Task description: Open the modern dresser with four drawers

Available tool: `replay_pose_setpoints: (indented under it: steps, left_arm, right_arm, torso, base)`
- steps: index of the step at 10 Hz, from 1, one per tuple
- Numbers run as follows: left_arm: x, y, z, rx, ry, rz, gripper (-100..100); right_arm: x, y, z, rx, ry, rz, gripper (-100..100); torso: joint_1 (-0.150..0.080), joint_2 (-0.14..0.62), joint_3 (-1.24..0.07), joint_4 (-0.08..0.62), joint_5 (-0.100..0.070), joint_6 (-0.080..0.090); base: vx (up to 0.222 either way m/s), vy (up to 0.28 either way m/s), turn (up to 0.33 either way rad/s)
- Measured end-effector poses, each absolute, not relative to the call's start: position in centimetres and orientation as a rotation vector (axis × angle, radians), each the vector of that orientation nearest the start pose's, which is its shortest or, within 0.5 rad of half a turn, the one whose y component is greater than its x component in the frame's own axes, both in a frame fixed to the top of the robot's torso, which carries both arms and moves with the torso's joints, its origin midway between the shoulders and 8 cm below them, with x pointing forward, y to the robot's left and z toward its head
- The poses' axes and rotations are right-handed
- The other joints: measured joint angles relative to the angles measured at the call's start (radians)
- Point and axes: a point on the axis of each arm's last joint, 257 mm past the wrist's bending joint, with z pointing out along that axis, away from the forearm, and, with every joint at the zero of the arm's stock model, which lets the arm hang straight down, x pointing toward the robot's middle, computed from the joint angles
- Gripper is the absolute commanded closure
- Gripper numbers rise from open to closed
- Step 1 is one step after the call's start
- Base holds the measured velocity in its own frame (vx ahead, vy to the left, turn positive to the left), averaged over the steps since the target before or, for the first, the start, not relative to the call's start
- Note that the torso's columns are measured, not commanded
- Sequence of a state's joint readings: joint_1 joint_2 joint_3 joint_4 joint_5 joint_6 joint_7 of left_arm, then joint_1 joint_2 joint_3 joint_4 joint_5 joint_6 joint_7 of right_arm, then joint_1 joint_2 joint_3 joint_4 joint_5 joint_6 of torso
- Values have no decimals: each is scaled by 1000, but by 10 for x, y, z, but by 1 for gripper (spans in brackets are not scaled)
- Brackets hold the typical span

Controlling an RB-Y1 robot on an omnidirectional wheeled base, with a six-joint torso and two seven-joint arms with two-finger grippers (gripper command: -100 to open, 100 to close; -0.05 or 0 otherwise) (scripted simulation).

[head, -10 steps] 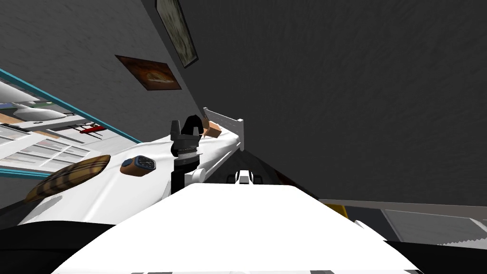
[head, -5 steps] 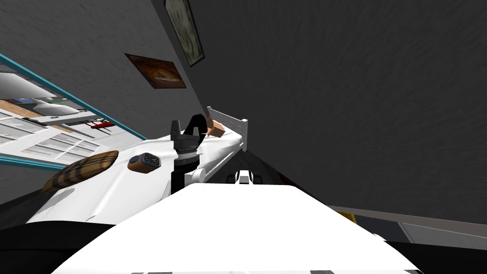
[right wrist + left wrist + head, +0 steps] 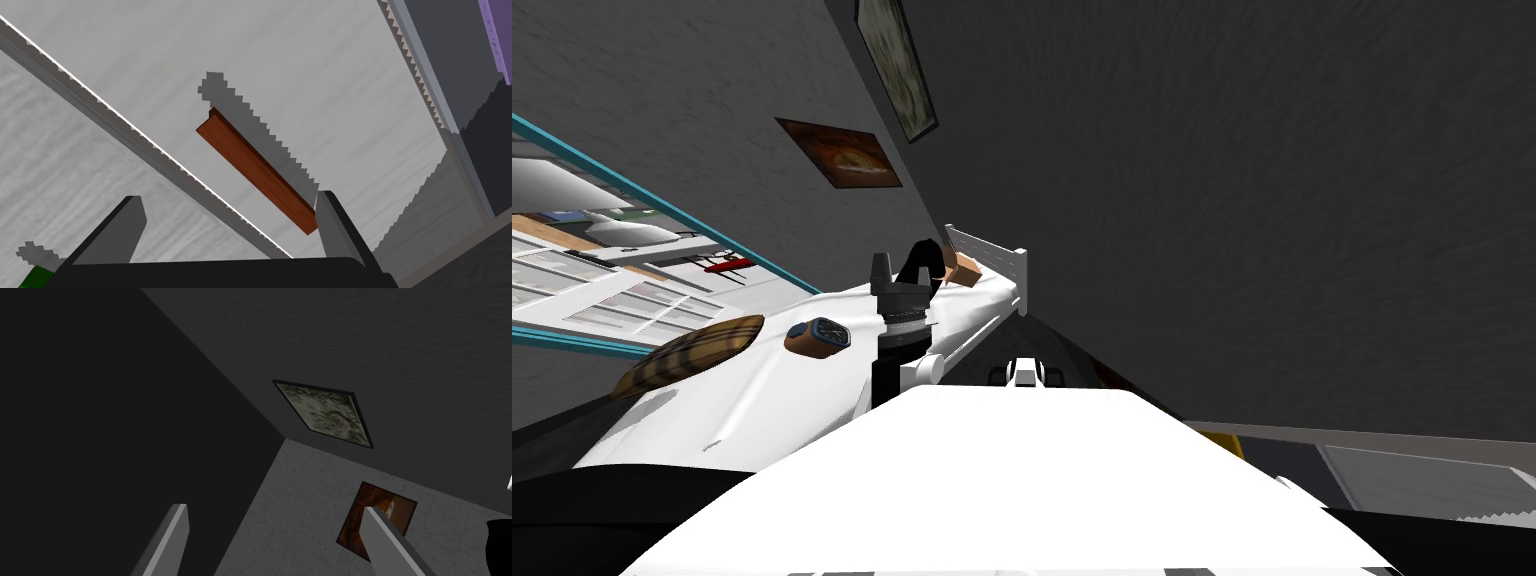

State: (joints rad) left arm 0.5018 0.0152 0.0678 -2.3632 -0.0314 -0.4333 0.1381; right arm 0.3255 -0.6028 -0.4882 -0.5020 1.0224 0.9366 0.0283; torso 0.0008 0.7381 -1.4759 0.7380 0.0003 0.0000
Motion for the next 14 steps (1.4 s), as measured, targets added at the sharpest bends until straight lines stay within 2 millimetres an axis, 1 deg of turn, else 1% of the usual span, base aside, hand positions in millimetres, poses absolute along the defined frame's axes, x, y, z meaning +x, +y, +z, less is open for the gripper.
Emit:
replay_pose_setpoints:
  steps: [10, 11, 12, 13, 14]
  left_arm:
    - [335, 294, 49, -658, 593, -1345, 0]
    - [335, 294, 49, -658, 593, -1345, 0]
    - [335, 294, 49, -658, 593, -1345, 0]
    - [335, 294, 49, -658, 593, -1345, 0]
    - [335, 294, 49, -658, 593, -1345, 0]
  right_arm:
    - [-163, -759, -357, 1470, 1636, -1990, -100]
    - [-163, -759, -356, 1472, 1631, -1989, -100]
    - [-163, -759, -357, 1470, 1634, -1988, -100]
    - [-163, -760, -357, 1470, 1634, -1988, 100]
    - [-163, -759, -356, 1470, 1634, -1988, 100]
  torso:
    - [0, -1, 0, 0, 0, 0]
    - [1, -2, -1, -1, 0, 0]
    - [-2, 1, 0, 0, 0, 0]
    - [0, 0, 0, 0, 0, 0]
    - [1, -2, -1, -1, 0, 0]
  base:
    - [-65, -65, -13]
    - [-76, -75, -28]
    - [-48, -49, -6]
    - [-7, -8, 1]
    - [40, 79, 33]
